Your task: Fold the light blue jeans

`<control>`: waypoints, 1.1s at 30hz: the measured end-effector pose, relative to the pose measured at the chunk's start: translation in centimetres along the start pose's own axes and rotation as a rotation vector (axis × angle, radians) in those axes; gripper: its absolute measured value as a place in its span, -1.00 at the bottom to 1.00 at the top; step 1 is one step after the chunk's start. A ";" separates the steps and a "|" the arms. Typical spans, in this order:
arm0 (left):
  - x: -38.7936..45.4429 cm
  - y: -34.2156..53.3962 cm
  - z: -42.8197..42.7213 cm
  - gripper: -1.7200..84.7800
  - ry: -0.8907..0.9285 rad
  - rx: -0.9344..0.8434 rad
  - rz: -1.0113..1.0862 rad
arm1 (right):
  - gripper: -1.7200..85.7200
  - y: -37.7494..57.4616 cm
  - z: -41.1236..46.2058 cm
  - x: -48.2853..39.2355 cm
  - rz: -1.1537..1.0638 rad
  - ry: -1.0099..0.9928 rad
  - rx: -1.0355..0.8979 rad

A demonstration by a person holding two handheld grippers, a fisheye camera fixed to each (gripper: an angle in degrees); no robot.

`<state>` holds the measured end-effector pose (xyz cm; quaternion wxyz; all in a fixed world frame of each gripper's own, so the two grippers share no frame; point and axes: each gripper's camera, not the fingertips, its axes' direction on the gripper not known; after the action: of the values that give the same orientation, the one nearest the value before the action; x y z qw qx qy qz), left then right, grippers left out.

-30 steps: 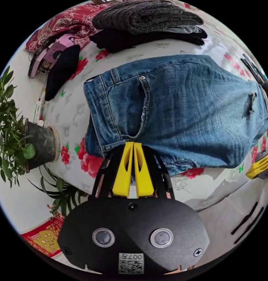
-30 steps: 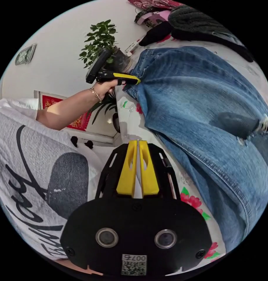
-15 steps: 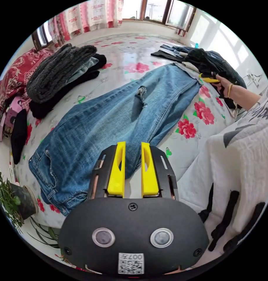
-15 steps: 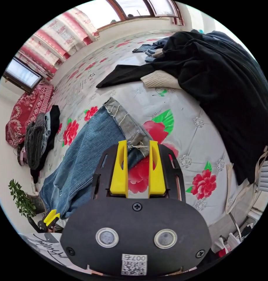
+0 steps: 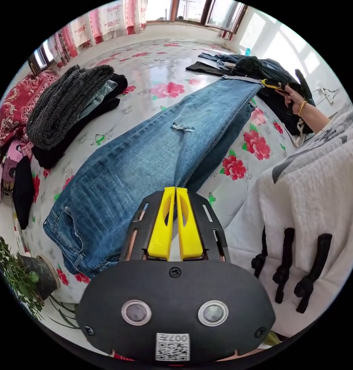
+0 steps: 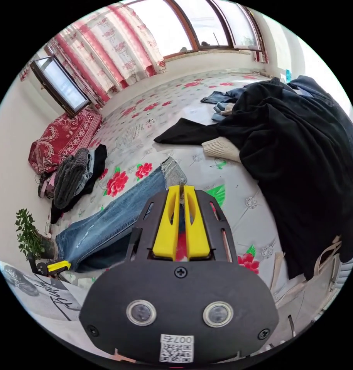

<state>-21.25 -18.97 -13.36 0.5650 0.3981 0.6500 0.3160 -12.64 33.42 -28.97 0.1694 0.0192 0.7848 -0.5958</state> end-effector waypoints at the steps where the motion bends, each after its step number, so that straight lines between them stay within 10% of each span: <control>1: -0.2 0.6 0.4 -0.96 0.023 -0.002 0.002 | -0.94 0.3 -0.4 1.2 0.003 0.011 -0.011; 6: -1.8 2.3 5.9 -0.88 0.117 -0.175 -0.064 | -0.87 3.1 5.5 9.1 0.225 -0.002 -0.243; 12: -5.9 5.4 2.5 -0.86 0.137 -0.128 -0.122 | -0.77 6.2 1.0 12.4 0.420 -0.200 -0.082; 22: -18.2 22.1 -2.2 -0.83 0.287 0.109 -0.868 | -0.85 7.4 2.8 7.3 0.613 -0.446 -0.040; 33: -25.5 40.7 -4.0 -0.65 0.373 0.514 -1.466 | -0.88 11.6 -4.5 -42.2 -0.611 -0.636 -0.215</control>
<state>-17.53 -21.46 34.66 0.4011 -0.0721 0.8826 -0.2342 28.73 48.23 -26.57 0.2194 -0.4150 0.7209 -0.5099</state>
